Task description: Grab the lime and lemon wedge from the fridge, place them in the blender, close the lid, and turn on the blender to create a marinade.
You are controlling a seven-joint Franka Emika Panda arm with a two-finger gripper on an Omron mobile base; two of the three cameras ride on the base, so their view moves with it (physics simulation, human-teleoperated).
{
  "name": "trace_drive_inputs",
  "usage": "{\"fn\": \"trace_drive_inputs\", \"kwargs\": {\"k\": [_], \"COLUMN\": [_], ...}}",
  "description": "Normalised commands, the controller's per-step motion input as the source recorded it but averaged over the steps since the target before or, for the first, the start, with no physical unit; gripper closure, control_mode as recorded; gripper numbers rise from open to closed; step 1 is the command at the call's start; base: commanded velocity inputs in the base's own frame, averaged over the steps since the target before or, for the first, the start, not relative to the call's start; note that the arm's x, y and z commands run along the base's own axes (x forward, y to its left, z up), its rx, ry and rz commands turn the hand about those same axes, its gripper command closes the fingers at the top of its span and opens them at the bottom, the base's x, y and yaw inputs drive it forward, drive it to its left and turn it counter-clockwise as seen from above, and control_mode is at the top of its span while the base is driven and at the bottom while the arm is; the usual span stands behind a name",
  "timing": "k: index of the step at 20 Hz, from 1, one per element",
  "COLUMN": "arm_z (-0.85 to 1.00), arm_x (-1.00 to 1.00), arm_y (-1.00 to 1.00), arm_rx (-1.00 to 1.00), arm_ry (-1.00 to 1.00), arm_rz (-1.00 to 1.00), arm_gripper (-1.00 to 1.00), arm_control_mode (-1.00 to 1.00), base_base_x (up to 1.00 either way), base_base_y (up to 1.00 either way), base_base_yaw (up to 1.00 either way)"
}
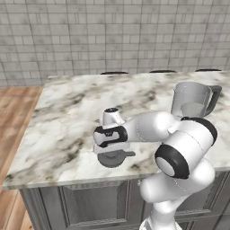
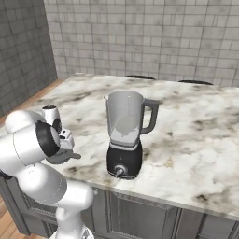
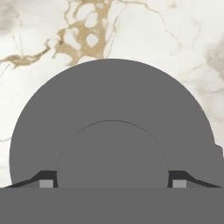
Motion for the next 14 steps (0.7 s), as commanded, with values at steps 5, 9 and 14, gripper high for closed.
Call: {"fn": "trace_drive_inputs", "kwargs": {"k": [5, 9, 14], "arm_z": [0.44, 1.00, 1.00], "arm_x": [0.00, 0.00, -0.02], "arm_y": [-0.01, -0.07, -0.27], "arm_rx": [0.00, 0.00, 0.00], "arm_ry": [-0.08, -0.21, -0.26], "arm_rz": [0.00, 0.00, 0.00], "arm_gripper": [1.00, 1.00, 1.00], "arm_control_mode": [-1.00, -1.00, -1.00], "base_base_x": [0.00, 0.00, 0.00], "base_base_y": [0.00, 0.00, 0.00], "base_base_yaw": [0.00, 0.00, 0.00]}}
